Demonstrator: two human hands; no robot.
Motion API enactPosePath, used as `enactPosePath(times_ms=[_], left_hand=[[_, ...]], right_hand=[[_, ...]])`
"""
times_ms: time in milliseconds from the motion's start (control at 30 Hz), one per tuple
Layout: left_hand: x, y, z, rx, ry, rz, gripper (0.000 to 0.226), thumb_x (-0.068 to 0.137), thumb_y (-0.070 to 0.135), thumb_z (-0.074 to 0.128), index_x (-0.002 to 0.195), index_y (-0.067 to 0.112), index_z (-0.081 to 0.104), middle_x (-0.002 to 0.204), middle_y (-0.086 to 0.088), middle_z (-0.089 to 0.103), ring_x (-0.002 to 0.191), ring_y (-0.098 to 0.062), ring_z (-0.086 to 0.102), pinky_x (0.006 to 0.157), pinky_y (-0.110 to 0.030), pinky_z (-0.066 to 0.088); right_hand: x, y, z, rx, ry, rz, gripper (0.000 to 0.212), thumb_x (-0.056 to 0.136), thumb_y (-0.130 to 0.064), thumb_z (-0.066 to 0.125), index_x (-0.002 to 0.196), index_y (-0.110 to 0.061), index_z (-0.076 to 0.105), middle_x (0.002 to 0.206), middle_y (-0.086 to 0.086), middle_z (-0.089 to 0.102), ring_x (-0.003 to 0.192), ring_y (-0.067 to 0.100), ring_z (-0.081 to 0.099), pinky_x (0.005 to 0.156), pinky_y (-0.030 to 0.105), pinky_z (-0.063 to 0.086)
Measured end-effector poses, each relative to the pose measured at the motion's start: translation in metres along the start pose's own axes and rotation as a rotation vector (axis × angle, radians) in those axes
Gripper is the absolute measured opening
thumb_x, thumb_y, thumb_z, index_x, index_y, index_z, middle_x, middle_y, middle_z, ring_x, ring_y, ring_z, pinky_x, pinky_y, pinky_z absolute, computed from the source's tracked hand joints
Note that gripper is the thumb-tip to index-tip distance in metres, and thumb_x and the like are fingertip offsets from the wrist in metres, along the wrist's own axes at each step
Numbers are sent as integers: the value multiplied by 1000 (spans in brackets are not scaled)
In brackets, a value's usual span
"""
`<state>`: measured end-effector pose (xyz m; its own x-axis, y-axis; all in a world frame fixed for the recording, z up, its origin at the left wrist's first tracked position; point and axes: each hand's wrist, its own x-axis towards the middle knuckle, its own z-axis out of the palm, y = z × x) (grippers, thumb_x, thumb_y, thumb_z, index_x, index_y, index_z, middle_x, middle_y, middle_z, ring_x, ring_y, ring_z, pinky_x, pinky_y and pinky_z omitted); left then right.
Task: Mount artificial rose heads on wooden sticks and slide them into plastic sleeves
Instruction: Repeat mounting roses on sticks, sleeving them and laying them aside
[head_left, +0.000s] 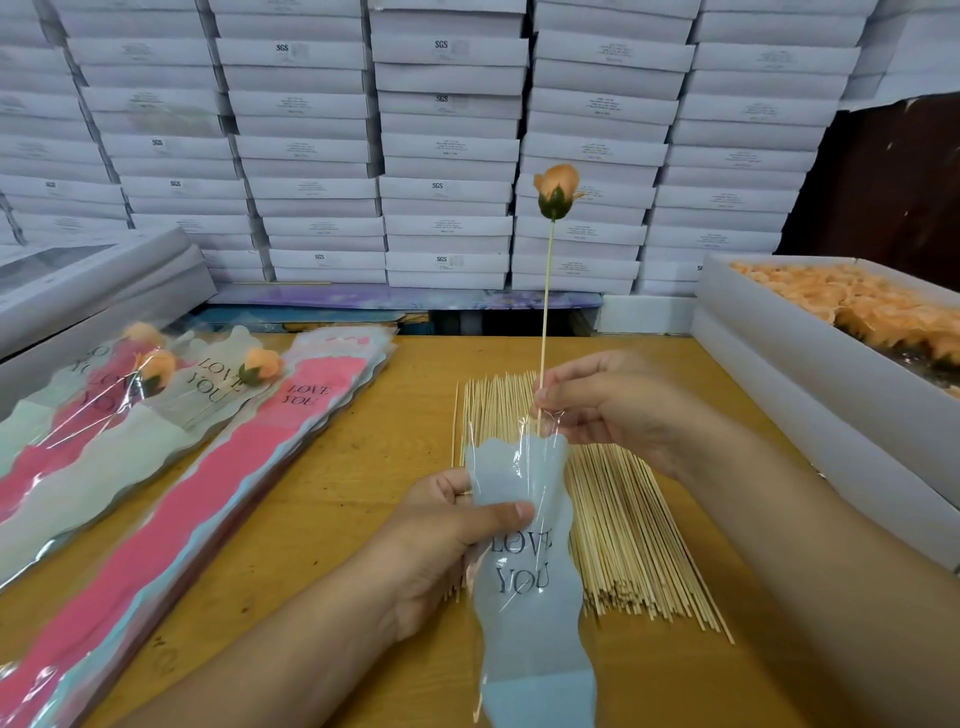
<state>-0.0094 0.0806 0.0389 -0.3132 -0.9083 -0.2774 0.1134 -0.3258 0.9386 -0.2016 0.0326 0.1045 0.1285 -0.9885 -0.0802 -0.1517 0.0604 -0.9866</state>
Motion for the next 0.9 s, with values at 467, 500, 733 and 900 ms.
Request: enactPosePath(times_ms=[467, 500, 733, 900], left_hand=[[0, -1, 0, 37, -12, -5, 47, 68, 5, 85, 112, 2, 71, 105, -21, 75, 98, -39, 73, 92, -54, 57], [0, -1, 0, 42, -11, -4, 48, 67, 6, 85, 112, 2, 71, 105, -21, 75, 98, -39, 73, 92, -55, 57], [-1, -1, 1, 66, -16, -13, 43, 70, 5, 84, 111, 3, 72, 105, -21, 75, 101, -41, 72, 94, -56, 56], [0, -2, 1, 58, -17, -9, 39, 71, 4, 83, 109, 3, 73, 105, -21, 75, 101, -41, 72, 94, -56, 56]], right_hand=[[12, -42, -33, 154, 202, -129, 7, 85, 5, 70, 85, -3, 71, 71, 8, 73, 59, 14, 69, 54, 18, 55], [13, -44, -35, 161, 214, -138, 7, 85, 5, 70, 84, -2, 71, 70, 7, 73, 60, 15, 69, 54, 18, 55], [20, -53, -45, 198, 263, -149, 8, 84, 6, 69, 91, 1, 70, 67, 6, 72, 61, 17, 71, 56, 19, 55], [23, -53, -48, 195, 280, -134, 8, 84, 6, 70, 91, 1, 70, 68, 7, 72, 62, 18, 72, 57, 19, 56]])
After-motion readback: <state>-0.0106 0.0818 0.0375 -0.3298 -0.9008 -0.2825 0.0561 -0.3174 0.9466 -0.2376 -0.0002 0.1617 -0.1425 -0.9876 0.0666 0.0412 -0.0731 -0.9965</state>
